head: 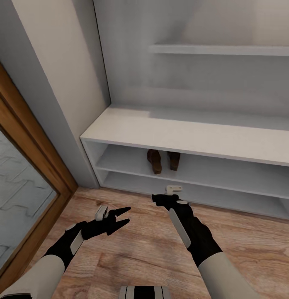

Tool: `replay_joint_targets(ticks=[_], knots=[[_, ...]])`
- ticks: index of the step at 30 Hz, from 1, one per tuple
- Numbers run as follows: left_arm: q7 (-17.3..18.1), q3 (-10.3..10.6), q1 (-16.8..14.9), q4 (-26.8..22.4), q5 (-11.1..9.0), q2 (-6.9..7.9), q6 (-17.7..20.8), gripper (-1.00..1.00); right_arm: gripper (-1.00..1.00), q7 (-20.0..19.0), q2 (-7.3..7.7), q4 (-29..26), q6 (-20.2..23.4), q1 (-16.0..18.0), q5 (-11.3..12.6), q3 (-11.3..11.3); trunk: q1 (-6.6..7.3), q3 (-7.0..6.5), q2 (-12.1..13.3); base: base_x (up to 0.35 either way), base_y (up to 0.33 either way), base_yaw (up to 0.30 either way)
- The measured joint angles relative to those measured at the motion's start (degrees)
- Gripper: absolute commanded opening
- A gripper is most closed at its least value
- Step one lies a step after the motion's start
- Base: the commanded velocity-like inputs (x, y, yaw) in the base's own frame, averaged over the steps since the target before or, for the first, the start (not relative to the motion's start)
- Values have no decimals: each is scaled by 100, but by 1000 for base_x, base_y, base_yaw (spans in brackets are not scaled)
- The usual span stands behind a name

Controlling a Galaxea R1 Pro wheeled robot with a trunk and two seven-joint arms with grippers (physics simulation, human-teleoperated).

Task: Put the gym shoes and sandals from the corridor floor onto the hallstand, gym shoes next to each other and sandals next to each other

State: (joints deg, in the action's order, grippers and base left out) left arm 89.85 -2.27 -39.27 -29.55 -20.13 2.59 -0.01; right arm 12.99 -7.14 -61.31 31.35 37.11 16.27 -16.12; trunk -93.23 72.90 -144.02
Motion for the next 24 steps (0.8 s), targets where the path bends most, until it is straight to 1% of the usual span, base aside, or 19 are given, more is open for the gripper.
replay_joint_targets(ticks=[3, 16, 20, 24], knots=[[0, 0, 0, 0, 0, 1, 0, 100, 100, 0, 0, 3, -3, -4, 0, -2, 0, 0, 0, -28, 0, 0], [0, -7, -1, 0, 0, 4, 0, 100, 100, 3, 6, -21, -3, -60, -15, -1, -3, 0, 0, -301, 0, -2], [0, -8, -2, 2, 1, 3, 0, 100, 100, 1, 9, -19, -2, -61, -17, -2, -2, -5, 0, -210, 0, -184], [0, -9, -2, 3, 3, 3, 0, 100, 100, -2, 10, -24, 3, -63, -11, -1, 0, -15, 0, -55, 0, -255]])
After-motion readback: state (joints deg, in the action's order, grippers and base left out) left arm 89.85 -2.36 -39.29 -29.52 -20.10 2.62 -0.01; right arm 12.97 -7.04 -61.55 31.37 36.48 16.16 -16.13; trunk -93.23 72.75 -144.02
